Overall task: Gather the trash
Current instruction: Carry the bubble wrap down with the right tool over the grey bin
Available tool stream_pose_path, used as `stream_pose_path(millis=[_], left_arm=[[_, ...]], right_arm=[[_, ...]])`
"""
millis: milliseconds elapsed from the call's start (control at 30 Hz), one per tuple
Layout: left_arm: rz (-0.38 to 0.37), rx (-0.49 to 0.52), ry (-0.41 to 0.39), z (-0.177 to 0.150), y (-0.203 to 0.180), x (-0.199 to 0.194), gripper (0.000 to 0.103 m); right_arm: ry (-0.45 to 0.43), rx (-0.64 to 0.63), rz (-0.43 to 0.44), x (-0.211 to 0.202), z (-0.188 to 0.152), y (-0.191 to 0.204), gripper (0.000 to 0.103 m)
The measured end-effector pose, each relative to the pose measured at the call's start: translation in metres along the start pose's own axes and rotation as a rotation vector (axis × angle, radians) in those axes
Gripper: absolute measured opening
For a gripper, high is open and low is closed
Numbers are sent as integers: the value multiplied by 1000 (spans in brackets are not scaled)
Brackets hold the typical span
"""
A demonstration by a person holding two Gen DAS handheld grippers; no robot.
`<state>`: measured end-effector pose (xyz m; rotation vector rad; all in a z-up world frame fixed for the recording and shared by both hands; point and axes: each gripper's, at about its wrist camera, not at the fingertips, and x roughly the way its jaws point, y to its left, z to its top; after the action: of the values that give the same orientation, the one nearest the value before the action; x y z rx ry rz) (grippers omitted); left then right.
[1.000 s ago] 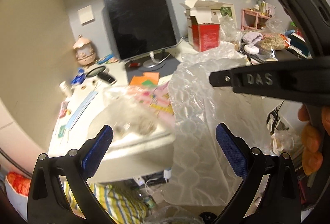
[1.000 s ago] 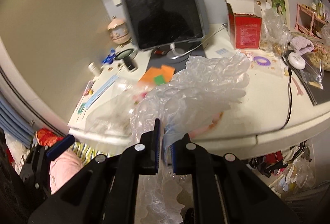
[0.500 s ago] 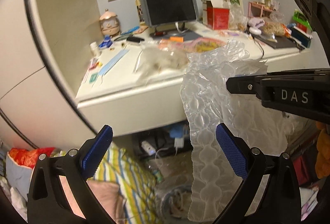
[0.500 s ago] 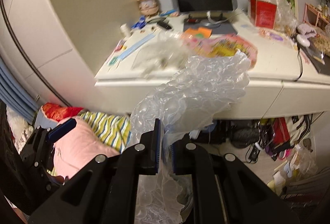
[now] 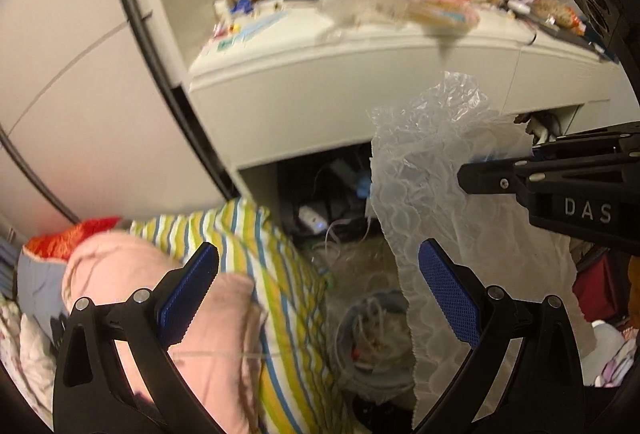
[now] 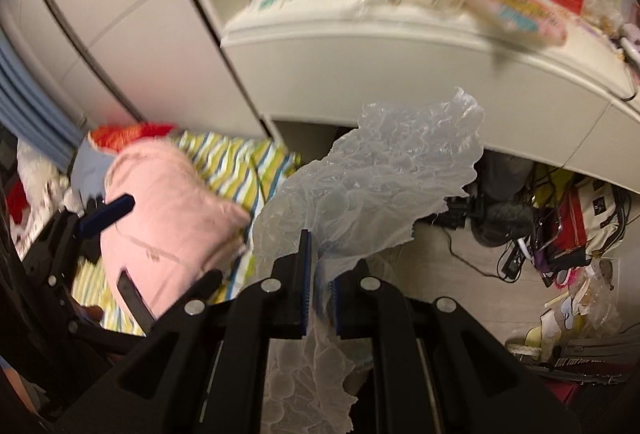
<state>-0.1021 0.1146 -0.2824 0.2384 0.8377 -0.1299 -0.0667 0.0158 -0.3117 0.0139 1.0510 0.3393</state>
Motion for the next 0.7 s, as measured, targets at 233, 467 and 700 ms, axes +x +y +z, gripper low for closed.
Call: stream_pose_path(millis=[233, 467, 700], left_arm=[[30, -44, 145, -65, -5, 41, 97], [47, -87, 282, -131, -18, 94, 97], [37, -54, 298, -179, -44, 156, 97]], right_arm=[[168, -39, 32, 69, -54, -5, 10], [345, -74, 68, 157, -113, -22, 10], [399, -109, 64, 248, -157, -41, 10]])
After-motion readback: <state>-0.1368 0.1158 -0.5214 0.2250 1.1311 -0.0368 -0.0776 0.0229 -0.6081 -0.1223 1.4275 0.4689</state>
